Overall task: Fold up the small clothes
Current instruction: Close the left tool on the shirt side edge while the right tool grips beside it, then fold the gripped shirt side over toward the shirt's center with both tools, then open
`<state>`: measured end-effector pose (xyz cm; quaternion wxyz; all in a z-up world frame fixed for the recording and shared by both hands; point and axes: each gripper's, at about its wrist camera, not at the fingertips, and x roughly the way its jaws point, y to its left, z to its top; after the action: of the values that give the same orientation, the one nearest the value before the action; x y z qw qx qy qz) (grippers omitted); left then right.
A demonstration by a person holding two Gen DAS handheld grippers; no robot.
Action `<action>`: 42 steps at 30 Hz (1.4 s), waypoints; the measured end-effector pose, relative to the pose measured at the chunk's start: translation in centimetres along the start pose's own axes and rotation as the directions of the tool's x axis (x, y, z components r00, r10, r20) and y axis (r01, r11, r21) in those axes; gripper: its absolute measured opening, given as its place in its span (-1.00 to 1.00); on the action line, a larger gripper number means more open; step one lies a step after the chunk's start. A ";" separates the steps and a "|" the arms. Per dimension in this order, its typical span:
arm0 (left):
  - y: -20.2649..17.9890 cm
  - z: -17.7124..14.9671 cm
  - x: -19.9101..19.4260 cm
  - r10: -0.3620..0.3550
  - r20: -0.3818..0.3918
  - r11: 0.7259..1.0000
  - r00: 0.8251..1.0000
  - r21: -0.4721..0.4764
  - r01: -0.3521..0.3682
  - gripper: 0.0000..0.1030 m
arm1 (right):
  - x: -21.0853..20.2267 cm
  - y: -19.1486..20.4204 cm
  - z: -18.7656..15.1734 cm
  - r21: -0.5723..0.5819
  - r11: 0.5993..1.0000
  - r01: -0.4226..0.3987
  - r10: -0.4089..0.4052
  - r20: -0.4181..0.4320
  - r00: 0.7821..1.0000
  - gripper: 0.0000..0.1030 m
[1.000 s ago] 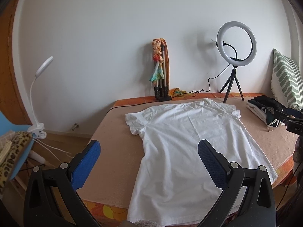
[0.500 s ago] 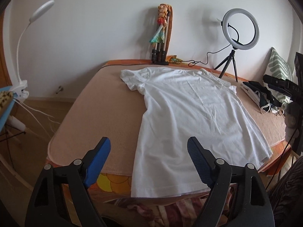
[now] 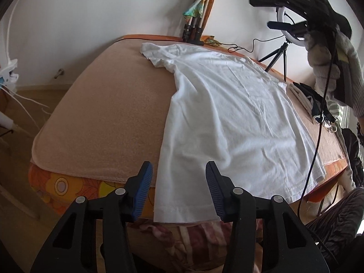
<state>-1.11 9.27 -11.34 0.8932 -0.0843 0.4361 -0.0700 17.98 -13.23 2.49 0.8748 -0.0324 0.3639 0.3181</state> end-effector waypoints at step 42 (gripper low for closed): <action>1.8 0.1 0.0 -0.254 0.015 0.959 0.967 -0.127 0.254 -1.00 | 30.3 6.3 8.1 -0.133 0.982 0.135 -0.177 -0.381 0.908 -0.99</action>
<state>-0.94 11.02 -11.70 0.8693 -0.1966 0.4258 -0.1558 35.46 10.32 -10.42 0.8043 -0.1696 0.5103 0.2528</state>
